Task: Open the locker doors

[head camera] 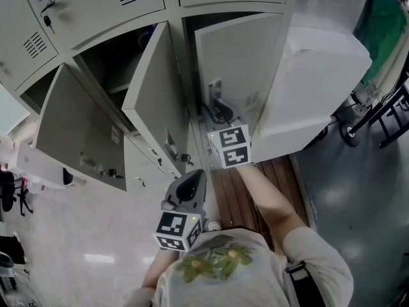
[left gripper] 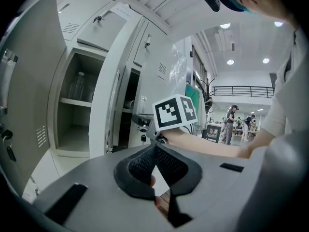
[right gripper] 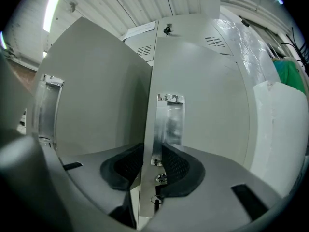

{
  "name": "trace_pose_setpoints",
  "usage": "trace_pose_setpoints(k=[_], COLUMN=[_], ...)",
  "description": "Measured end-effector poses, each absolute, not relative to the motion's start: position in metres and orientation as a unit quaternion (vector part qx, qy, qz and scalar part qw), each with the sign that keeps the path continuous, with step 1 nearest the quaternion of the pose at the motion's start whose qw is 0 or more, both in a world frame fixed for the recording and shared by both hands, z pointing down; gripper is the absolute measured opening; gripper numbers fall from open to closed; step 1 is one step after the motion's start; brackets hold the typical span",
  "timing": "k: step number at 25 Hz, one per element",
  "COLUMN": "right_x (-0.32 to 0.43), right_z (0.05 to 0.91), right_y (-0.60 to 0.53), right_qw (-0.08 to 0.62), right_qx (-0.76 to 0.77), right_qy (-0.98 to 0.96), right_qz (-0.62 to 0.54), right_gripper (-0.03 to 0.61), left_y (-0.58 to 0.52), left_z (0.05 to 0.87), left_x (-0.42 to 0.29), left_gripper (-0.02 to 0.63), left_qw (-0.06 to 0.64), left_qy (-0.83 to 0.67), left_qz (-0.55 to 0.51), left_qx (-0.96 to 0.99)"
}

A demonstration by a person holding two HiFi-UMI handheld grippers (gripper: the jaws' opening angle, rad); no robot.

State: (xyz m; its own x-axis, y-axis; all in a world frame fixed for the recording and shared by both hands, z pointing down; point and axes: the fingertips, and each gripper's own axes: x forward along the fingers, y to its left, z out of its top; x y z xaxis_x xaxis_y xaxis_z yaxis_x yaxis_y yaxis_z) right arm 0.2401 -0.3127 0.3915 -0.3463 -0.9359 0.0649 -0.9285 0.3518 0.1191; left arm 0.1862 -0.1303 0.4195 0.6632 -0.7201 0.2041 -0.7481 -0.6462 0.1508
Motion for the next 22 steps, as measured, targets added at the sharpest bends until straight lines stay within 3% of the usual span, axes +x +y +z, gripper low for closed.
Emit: trace_pose_setpoints(k=[22], right_x=[0.254], right_z=[0.391], right_y=[-0.284], right_qw=[0.07], right_qx=[0.544], right_qy=[-0.836], right_qz=[-0.022], right_gripper=[0.133], left_y=[-0.135], left_z=[0.424], left_x=[0.204], left_gripper=[0.029], left_qw=[0.117], left_qy=[-0.389], left_qz=[0.066], left_qx=[0.912])
